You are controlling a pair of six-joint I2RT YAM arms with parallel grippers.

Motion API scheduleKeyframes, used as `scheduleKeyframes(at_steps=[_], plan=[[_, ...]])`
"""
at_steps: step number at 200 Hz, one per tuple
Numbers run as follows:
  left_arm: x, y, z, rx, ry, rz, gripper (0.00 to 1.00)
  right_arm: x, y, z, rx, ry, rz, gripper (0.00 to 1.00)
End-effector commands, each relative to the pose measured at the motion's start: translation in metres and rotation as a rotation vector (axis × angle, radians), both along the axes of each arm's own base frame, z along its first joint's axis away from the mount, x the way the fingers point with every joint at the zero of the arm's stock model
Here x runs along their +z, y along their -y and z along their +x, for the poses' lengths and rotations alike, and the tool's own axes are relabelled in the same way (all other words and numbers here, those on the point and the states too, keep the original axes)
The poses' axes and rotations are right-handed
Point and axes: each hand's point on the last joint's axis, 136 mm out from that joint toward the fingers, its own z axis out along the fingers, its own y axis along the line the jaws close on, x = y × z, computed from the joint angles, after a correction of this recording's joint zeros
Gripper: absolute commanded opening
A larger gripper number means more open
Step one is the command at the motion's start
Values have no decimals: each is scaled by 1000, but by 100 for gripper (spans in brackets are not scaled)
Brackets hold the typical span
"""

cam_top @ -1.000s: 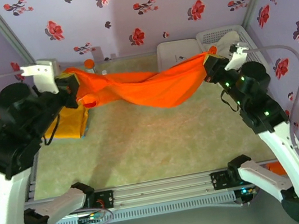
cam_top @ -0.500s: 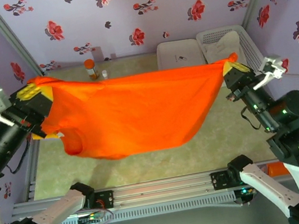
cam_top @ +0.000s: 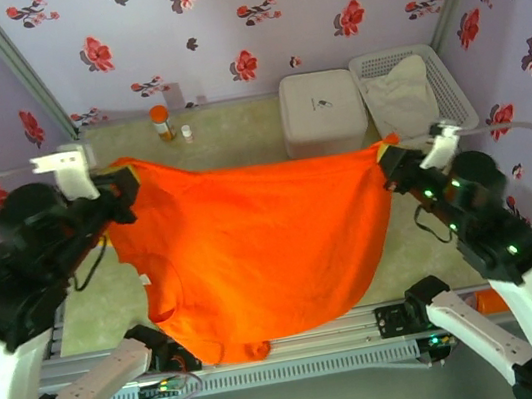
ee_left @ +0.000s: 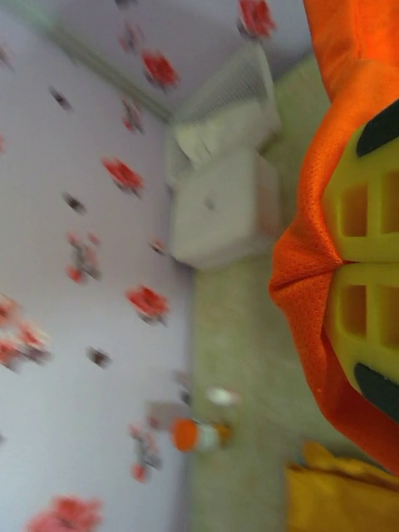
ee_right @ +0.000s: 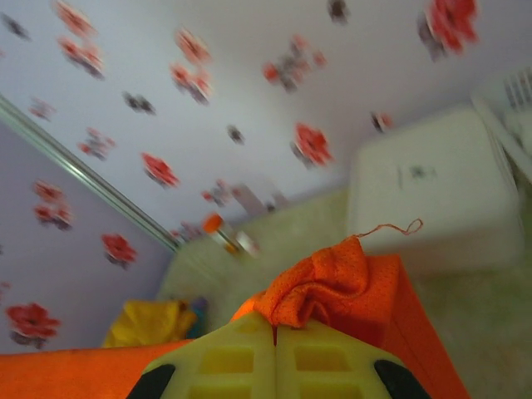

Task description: Fold and stack the t-shirts

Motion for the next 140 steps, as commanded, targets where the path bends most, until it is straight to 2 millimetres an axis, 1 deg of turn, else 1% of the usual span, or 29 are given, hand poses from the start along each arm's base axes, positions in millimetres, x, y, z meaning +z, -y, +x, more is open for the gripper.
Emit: scheduleKeyframes(at_steps=[1, 14, 28, 36, 42, 51, 64, 81, 86, 100, 112, 125, 140], plan=[[-57, -3, 38, 134, -122, 54, 0, -67, -3, 24, -62, -222, -29, 0], [-91, 7, 61, 137, -185, 89, 0, -101, -3, 40, -101, -326, -51, 0], [-121, 13, 88, 130, -244, 80, 0, -132, -3, 61, -120, -426, -43, 0], [-135, 14, 104, 133, -268, 60, 0, -149, -2, 73, -127, -475, -20, 0], [-145, 15, 117, 133, -279, 42, 0, -159, -3, 82, -117, -493, 1, 0], [-162, 10, 135, 159, -298, 22, 0, -173, -3, 97, -109, -503, 15, 0], [-184, 5, 162, 179, -322, -5, 0, -189, 3, 114, -133, -512, 8, 0], [-213, 4, 193, 182, -385, -14, 0, -213, 4, 138, -121, -558, -18, 0], [-217, 6, 201, 170, -403, -22, 0, -221, 3, 142, -109, -589, -17, 0], [-230, 15, 219, 139, -446, -26, 0, -232, -5, 157, -52, -637, -5, 0], [-239, 21, 229, 125, -471, -33, 0, -240, -10, 166, -24, -668, 5, 0], [-246, 26, 234, 111, -493, -44, 0, -246, -11, 173, -15, -685, 0, 0], [-251, 26, 234, 114, -510, -48, 0, -250, -8, 177, -13, -705, -18, 0]])
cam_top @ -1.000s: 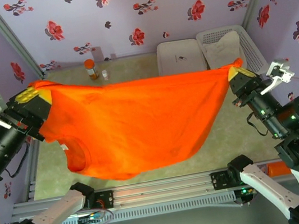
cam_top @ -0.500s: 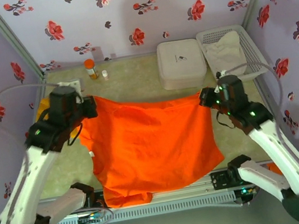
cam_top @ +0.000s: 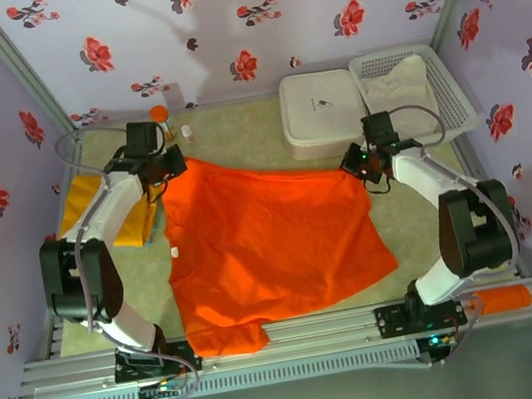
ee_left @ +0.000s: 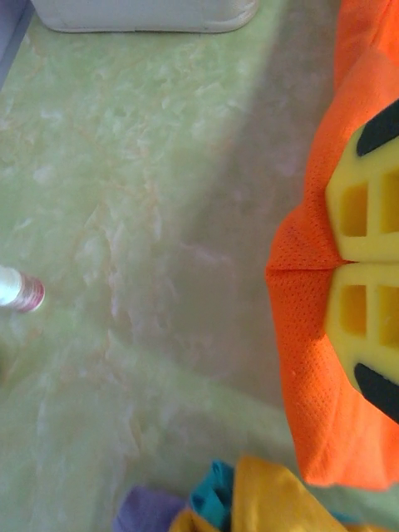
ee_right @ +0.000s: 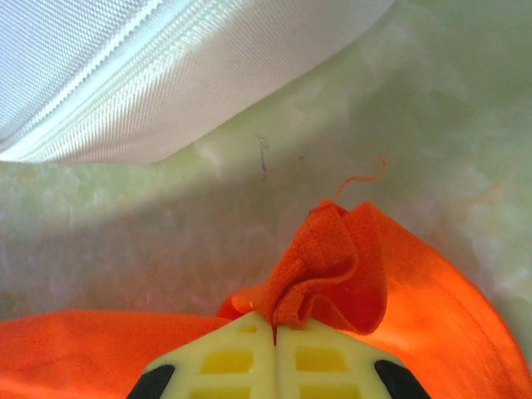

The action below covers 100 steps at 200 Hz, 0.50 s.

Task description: Fold and stack the t-shirts

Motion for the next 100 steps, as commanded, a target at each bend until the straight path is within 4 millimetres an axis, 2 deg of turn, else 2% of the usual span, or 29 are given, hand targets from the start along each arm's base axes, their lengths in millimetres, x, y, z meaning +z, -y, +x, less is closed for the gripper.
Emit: scheduleKeyframes(at_steps=[1, 33, 64, 100], plan=[[26, 11, 14, -14, 66, -76, 0, 19, -6, 18, 59, 54, 23, 0], [23, 6, -5, -1, 8, -73, 0, 19, 2, 19, 68, 45, -19, 2], [24, -3, -38, 45, -15, -98, 0, 21, 7, 12, 80, 32, -51, 3], [16, -12, -80, 108, -59, -142, 0, 15, -1, -6, 133, -25, -14, 5]])
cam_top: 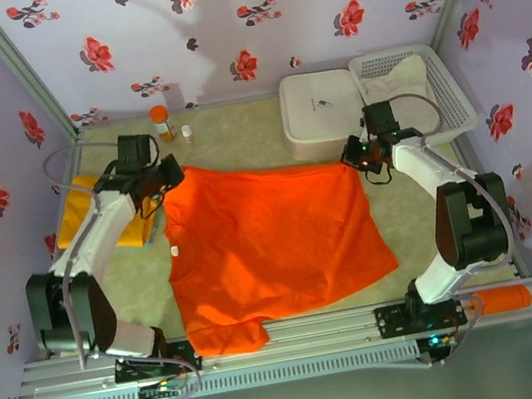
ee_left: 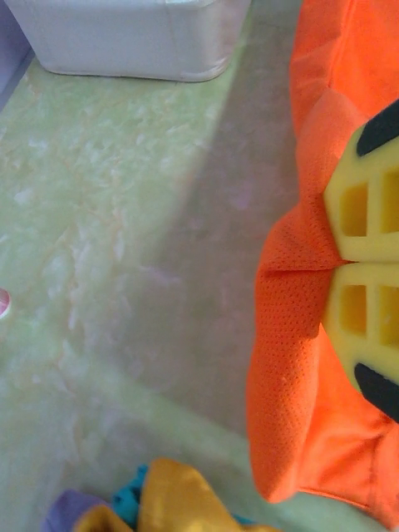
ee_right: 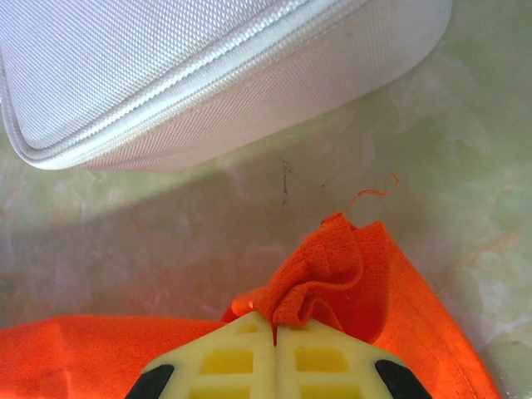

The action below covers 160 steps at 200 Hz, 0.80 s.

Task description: Fold and stack the t-shirts

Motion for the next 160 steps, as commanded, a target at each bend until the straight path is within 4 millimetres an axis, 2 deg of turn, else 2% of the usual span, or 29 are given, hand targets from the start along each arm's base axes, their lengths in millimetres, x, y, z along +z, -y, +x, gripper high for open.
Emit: scheduleKeyframes(at_steps=[1, 30, 91, 115, 160], plan=[[-4, -6, -28, 57, -51, -46, 0, 3, -3, -17, 50, -43, 16, 5], [-9, -5, -62, 63, -81, -62, 0, -1, -4, -33, 54, -84, 34, 7], [-42, -8, -126, 152, -140, -105, 0, -18, 9, -63, 66, -189, -54, 8], [-54, -4, -143, 171, -161, -136, 0, -28, 11, -68, 74, -220, -63, 8], [-77, 3, -161, 184, -219, -139, 0, -30, 12, -67, 68, -219, -69, 9]])
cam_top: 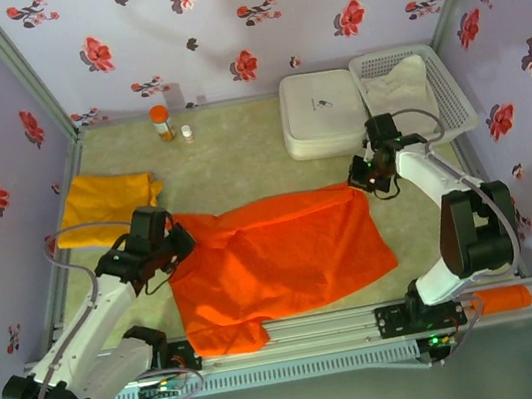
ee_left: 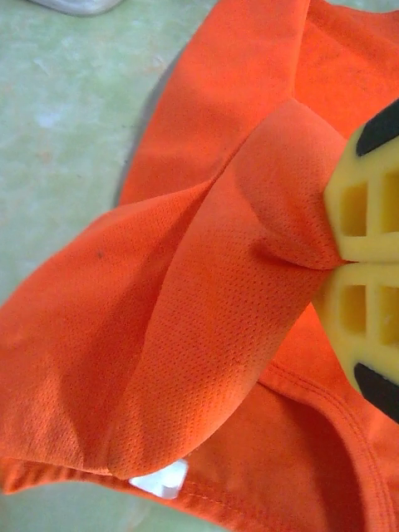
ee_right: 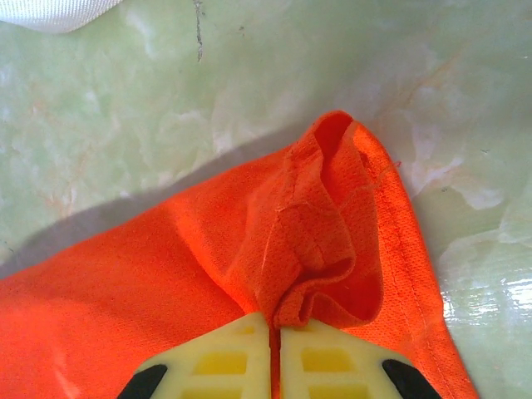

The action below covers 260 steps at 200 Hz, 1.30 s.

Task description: Fold and stack the t-shirts

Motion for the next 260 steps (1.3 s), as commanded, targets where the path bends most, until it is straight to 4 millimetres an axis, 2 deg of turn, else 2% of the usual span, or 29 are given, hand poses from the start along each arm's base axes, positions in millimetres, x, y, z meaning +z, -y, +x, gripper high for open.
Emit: scheduleKeyframes(at_steps=[1, 43, 79, 98, 114, 124, 138, 159, 175, 191, 206, 237, 260], plan=[[-12, -1, -8, 52, -37, -6, 0, -6, 7, -5, 4, -24, -32, 9], [-35, 8, -26, 41, -98, -13, 0, -8, 8, -8, 3, -44, -44, 11], [-47, 1, -44, 39, -160, 27, 0, -13, 9, -24, 1, -118, -42, 16], [-51, -5, -53, 31, -190, 50, 22, -12, 15, -35, -12, -130, -70, 23], [-44, -7, -56, 17, -196, 65, 44, -6, 27, -37, -37, -105, -130, 48], [-35, -6, -55, 0, -185, 70, 49, -1, 37, -35, -59, -82, -186, 61], [-17, -4, -48, -33, -151, 79, 51, 8, 44, -29, -83, -52, -209, 64], [11, -6, -31, -60, -89, 99, 50, 18, 44, -13, -99, -5, -205, 66], [27, -14, -13, -71, -39, 128, 52, 12, 42, 1, -100, 3, -191, 69], [35, -26, 5, -74, -11, 170, 51, 1, 31, 14, -74, -11, -123, 69], [34, -35, 24, -83, 8, 206, 50, -7, 21, 25, -43, -13, -76, 69], [10, -50, 56, -72, -28, 237, 47, -31, 17, 39, -28, -55, -54, 67], [-4, -41, 78, -81, -35, 194, 44, -44, 13, 45, -35, -71, -35, 65]])
